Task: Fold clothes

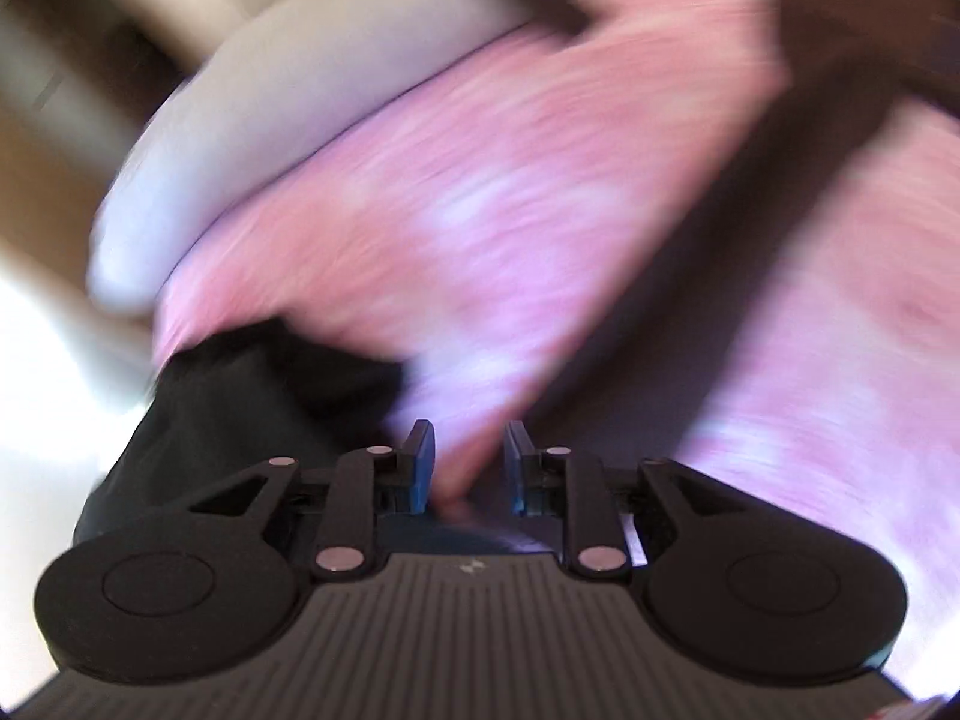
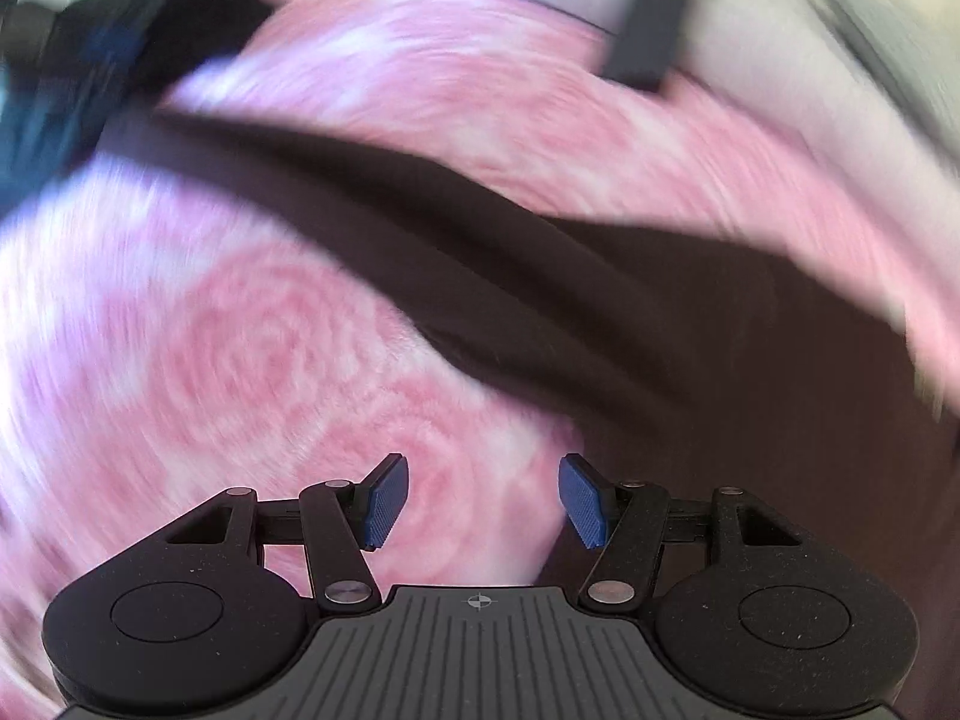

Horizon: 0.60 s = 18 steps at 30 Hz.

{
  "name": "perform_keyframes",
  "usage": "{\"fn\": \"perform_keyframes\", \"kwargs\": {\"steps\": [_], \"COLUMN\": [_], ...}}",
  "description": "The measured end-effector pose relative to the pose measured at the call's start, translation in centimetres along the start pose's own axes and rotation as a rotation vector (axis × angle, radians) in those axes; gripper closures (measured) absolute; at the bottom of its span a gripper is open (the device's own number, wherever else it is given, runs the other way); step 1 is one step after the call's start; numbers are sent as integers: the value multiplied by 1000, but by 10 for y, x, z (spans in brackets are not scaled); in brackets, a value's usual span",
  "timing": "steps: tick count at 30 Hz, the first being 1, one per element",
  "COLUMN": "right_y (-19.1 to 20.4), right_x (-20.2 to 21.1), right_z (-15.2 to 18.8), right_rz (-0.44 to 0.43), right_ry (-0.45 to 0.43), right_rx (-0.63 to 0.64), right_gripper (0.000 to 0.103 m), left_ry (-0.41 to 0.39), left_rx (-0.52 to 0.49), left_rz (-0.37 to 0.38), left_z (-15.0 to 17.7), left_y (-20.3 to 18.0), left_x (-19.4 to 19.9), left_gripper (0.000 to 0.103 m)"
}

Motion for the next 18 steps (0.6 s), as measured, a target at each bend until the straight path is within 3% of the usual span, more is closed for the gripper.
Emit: {"fn": "perform_keyframes", "kwargs": {"steps": [2, 3, 6, 10, 11, 12, 13, 15, 18], "right_y": [8, 10, 12, 6, 4, 1, -1, -4, -5], "right_x": [-10, -15, -28, -41, -40, -39, -38, -37, -34], "right_z": [-3, -4, -5, -2, -2, -2, -2, -3, -4], "right_rz": [34, 51, 91, 91, 91, 93, 95, 95, 90], "right_ry": [10, 16, 27, 46, 44, 43, 43, 43, 38], "right_rx": [152, 207, 335, 392, 390, 383, 376, 356, 324], "right_gripper": [44, 44, 44, 63, 67, 79, 82, 84, 84], "left_ry": [0, 11, 24, 42, 42, 29, 15, -10, -52], "left_rx": [-142, -201, -222, -251, -238, -174, -115, -31, -61], "left_rz": [84, 89, 53, 5, -5, -12, -21, -46, -85], "left_z": [15, 22, 26, 31, 30, 23, 16, 7, 5], "left_y": [-28, -37, -37, -37, -33, -20, -8, 10, 12], "left_x": [8, 5, -9, -27, -31, -29, -27, -19, -2], "left_gripper": [76, 76, 76, 75, 75, 75, 75, 75, 75]}}
Point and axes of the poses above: each gripper's, at about its wrist camera, not at the fingertips, and x roughly against the way its jaws point, y to its left, z to its underside, the point moved 5 cm from there along -x, roughly the way its jaws point, and after that the axes turned 14 degrees about x, right-handed, at the moved point
